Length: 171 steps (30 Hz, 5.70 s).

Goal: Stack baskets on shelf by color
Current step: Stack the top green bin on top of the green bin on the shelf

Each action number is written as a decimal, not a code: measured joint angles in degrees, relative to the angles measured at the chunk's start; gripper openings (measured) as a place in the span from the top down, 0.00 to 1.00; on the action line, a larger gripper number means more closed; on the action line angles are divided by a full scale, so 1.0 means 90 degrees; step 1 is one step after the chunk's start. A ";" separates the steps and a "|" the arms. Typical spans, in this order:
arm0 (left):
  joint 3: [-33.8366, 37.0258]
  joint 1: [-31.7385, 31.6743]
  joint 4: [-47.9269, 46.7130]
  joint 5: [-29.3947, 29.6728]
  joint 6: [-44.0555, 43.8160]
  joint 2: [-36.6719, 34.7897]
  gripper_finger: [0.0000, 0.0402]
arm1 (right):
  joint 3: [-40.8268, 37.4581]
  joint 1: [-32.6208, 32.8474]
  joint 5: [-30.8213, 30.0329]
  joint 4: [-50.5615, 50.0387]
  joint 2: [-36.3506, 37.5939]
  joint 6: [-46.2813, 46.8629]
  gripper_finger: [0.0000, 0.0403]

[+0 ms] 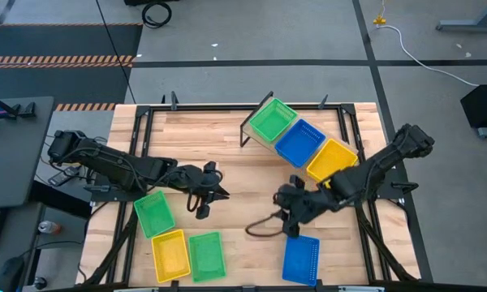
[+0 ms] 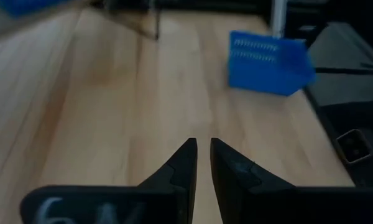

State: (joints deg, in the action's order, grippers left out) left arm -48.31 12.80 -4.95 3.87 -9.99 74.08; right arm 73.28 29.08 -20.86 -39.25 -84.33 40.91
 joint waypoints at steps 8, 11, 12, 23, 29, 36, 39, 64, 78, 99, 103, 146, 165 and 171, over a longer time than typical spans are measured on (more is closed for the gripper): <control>-0.0132 0.0261 -0.2184 0.0660 -0.1723 -0.0002 0.87 | -0.1398 0.0162 0.0150 0.2809 0.0000 -0.1014 0.53; -0.0386 0.0473 -0.3508 0.0669 -0.2602 -0.0002 0.87 | -0.1829 0.0173 0.0130 0.3670 0.0000 -0.1672 0.53; -0.0447 0.0553 -0.3914 0.0663 -0.2894 0.0004 0.87 | -0.1992 0.0173 0.0117 0.3922 0.0000 -0.1868 0.53; -0.0947 0.1482 -0.5747 0.0017 -0.4648 0.0007 0.86 | -0.3188 -0.0022 0.0112 0.5076 0.0000 -0.2865 0.53; -0.0947 0.1717 -0.5739 -0.0601 -0.4832 0.0007 0.72 | -0.3488 -0.0262 0.0109 0.5742 0.0000 -0.3584 0.53; -0.0863 0.1980 -0.5771 -0.1002 -0.5694 0.0108 0.49 | -0.3488 -0.0617 0.0094 0.5783 0.0000 -0.4240 0.53; -0.0793 0.2359 -0.5813 -0.1169 -0.6069 0.0275 0.43 | -0.3488 -0.0663 0.0123 0.5781 0.0000 -0.4249 0.53; -0.0755 0.3150 -0.6177 -0.0569 -0.6101 0.1661 0.48 | -0.3488 -0.0539 0.0330 0.5698 0.0000 -0.3396 0.53; -0.0770 0.3148 -0.6730 -0.0667 -0.6100 0.1630 0.49 | -0.3489 -0.0529 0.0333 0.5659 0.0000 -0.3515 0.53; -0.0741 0.2480 -0.6015 0.0230 -0.5134 0.1637 0.85 | -0.3490 -0.0531 0.0330 0.5661 0.0000 -0.3517 0.53; -0.0744 0.2269 -0.5964 -0.0037 -0.5725 0.1637 0.91 | -0.3489 -0.0529 0.0333 0.5588 0.0000 -0.3498 0.53; -0.0955 0.1369 -0.5283 0.0250 -0.3882 0.1639 0.99 | -0.3490 -0.0524 0.0338 0.5399 0.0000 -0.3267 0.53; -0.4740 -0.1197 -0.5647 0.2155 0.4201 0.1639 0.99 | -0.3490 -0.0506 0.0333 0.5398 0.0000 -0.2662 0.53; -0.5077 -0.1960 -0.4118 0.1678 0.5962 0.1757 0.99 | -0.3488 -0.0582 0.0287 0.5394 0.0000 -0.2673 0.53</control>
State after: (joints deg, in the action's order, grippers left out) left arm -94.00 -4.84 -42.00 18.96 43.67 89.89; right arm 41.88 23.84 -18.28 9.30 -84.33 16.86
